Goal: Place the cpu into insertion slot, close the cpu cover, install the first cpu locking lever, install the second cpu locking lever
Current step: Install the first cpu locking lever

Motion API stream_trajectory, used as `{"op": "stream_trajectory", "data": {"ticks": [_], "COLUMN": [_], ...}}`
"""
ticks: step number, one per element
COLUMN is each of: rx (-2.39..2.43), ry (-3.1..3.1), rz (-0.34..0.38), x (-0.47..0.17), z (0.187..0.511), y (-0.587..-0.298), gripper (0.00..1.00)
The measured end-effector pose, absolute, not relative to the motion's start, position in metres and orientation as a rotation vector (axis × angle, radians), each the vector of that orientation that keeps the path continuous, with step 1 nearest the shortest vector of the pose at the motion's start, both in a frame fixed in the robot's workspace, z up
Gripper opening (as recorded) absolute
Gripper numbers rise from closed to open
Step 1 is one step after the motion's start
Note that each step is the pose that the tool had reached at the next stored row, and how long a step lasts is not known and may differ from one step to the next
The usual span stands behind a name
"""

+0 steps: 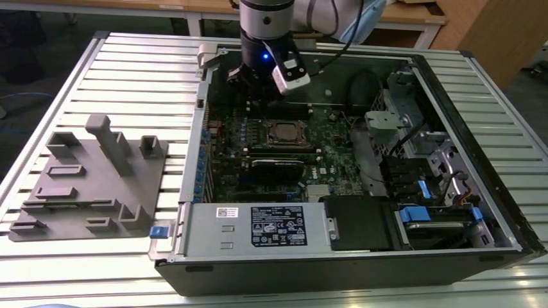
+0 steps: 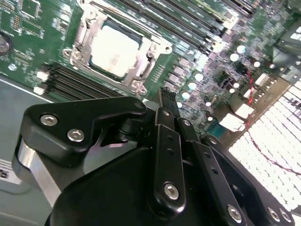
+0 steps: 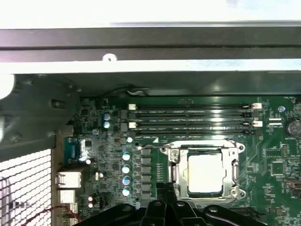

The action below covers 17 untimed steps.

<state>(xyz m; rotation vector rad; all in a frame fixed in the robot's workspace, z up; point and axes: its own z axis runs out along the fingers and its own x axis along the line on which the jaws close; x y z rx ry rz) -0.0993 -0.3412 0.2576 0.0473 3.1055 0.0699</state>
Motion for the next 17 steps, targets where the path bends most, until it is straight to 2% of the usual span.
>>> {"op": "stream_trajectory", "data": {"ticks": [7, 11, 17], "rx": [0.047, 0.049, 0.050], "ry": [3.089, 3.086, 3.084], "rz": [0.072, 0.162, 0.207], "x": [-0.120, -0.120, -0.121], "z": [0.258, 0.258, 0.258], "y": [-0.342, -0.342, -0.343], "gripper": [0.11, 0.11, 0.11]}}
